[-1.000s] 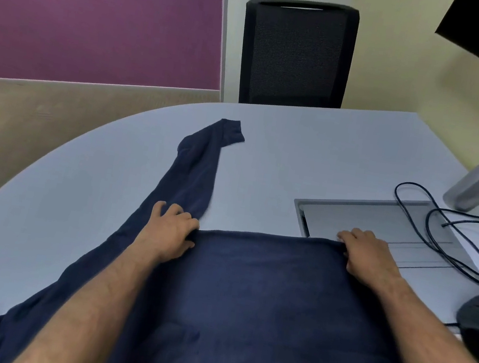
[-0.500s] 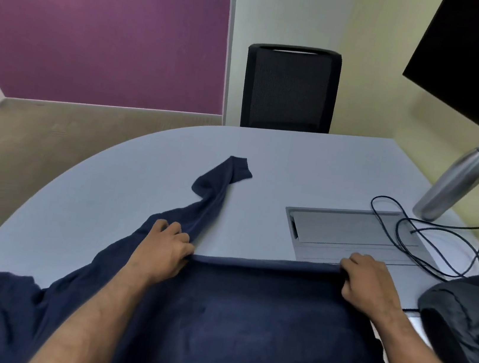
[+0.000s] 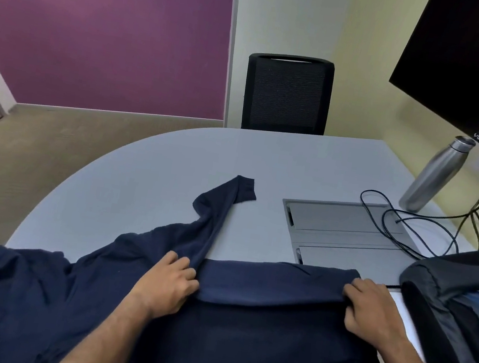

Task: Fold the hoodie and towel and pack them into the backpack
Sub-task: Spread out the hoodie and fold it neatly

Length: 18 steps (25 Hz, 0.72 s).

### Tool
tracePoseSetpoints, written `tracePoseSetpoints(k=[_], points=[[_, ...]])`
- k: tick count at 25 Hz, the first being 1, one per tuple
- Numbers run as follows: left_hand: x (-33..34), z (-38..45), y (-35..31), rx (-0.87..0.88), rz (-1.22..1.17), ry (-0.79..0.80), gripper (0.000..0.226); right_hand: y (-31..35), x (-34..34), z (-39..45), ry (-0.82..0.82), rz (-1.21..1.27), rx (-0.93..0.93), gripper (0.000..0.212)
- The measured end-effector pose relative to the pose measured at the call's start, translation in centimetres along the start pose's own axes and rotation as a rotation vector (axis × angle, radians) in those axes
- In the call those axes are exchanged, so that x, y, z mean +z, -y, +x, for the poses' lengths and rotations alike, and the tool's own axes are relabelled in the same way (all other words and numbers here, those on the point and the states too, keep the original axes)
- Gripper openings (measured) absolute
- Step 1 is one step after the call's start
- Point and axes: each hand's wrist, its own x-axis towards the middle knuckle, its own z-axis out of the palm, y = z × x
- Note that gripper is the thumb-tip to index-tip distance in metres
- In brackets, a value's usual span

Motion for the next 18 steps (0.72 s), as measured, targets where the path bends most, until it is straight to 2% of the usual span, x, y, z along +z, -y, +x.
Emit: tracePoseSetpoints(k=[4, 6, 9, 11, 13, 15, 18], points=[[0.9, -0.8, -1.7, 0.025, -0.015, 0.09, 0.017, 0.9, 0.7, -2.3, 0.108, -0.033, -0.044, 0.021], [0.6, -1.2, -2.7, 0.036, -0.056, 0.169, 0.005, 1.2, 1.4, -3.1, 0.17, -0.042, -0.063, 0.022], [0.8, -1.6, -3.2, -0.083, -0.203, 0.294, 0.038, 1.1, 1.9, -3.3, 0.172, -0.034, -0.059, 0.014], [1.2, -2.4, -2.6, -0.084, -0.299, 0.137, 0.041, 1.3, 2.0, -2.3, 0.139, -0.027, -0.049, 0.024], [2.0, -2.9, -1.7, -0.093, -0.315, -0.049, 0.034, 2.0, 1.9, -0.3, 0.092, -0.007, -0.001, 0.034], [2.2, -2.4, 0.2, -0.221, -0.369, -0.214, 0.03, 3.4, 1.5, 2.5, 0.117, 0.044, 0.083, 0.029], [2.0, -1.4, 3.9, -0.545, -0.423, -0.25, 0.036, 6.2, 1.4, 7.7, 0.152, 0.157, 0.176, 0.016]])
